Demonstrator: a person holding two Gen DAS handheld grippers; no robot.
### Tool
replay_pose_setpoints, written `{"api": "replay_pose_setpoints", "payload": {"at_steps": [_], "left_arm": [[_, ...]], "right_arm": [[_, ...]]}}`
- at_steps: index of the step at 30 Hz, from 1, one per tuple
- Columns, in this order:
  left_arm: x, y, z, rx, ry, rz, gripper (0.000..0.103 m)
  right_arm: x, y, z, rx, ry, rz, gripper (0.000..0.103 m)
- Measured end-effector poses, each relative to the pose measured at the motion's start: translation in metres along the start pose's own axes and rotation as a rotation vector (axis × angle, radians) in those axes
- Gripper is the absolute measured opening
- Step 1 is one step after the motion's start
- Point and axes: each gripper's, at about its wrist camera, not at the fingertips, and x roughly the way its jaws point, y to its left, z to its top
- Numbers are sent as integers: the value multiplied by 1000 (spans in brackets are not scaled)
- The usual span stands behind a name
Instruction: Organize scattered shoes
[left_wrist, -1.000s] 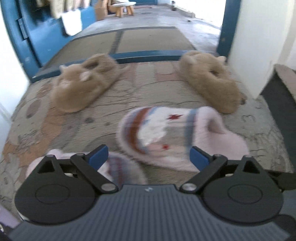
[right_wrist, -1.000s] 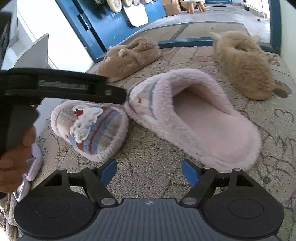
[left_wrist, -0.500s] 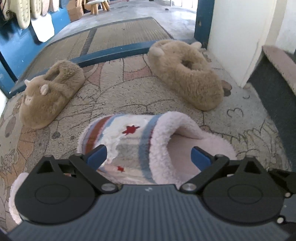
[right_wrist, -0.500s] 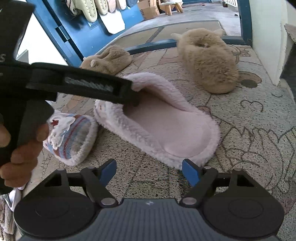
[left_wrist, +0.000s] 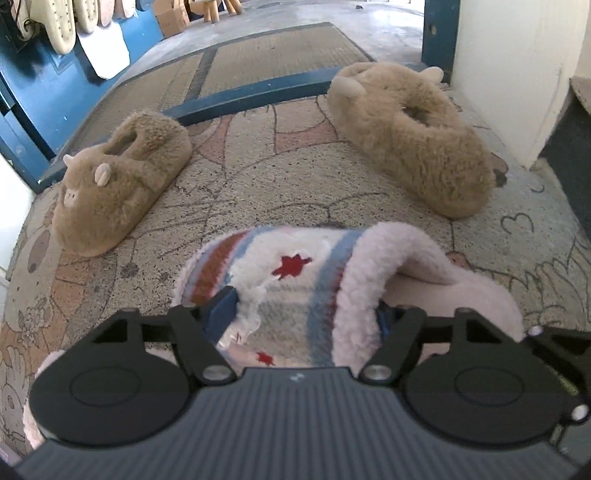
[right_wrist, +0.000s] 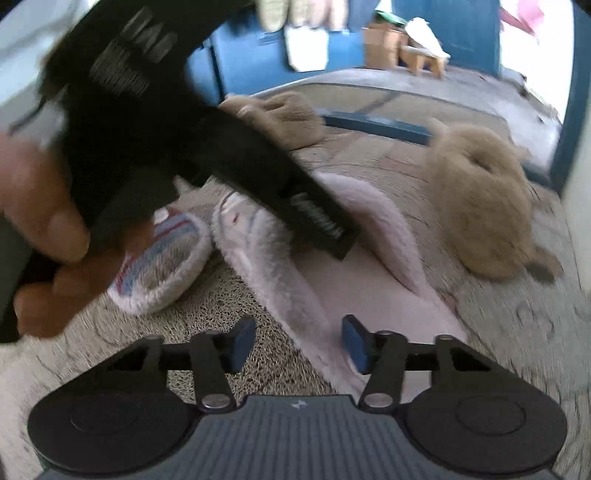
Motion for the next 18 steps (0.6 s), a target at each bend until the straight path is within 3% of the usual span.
{"api": "replay_pose_setpoints", "payload": {"at_steps": [2, 3, 6, 12, 18], "left_arm": [[1, -2, -2, 15, -1, 16, 60], [1, -4, -3, 22, -5, 25, 55], [-2, -7, -6, 37, -20, 44, 43], [-20, 10, -3, -43, -19, -26, 28], [-49, 23, -11, -131, -10, -121, 25]], "right_arm": [[6, 5, 5, -63, -13, 0, 40], [7, 5, 6, -72, -15, 1, 29], [8, 5, 8, -101, -29, 20, 21], [-21, 19, 6, -144, -117, 33, 18], [-64, 33, 10, -92, -162, 79, 17]]}}
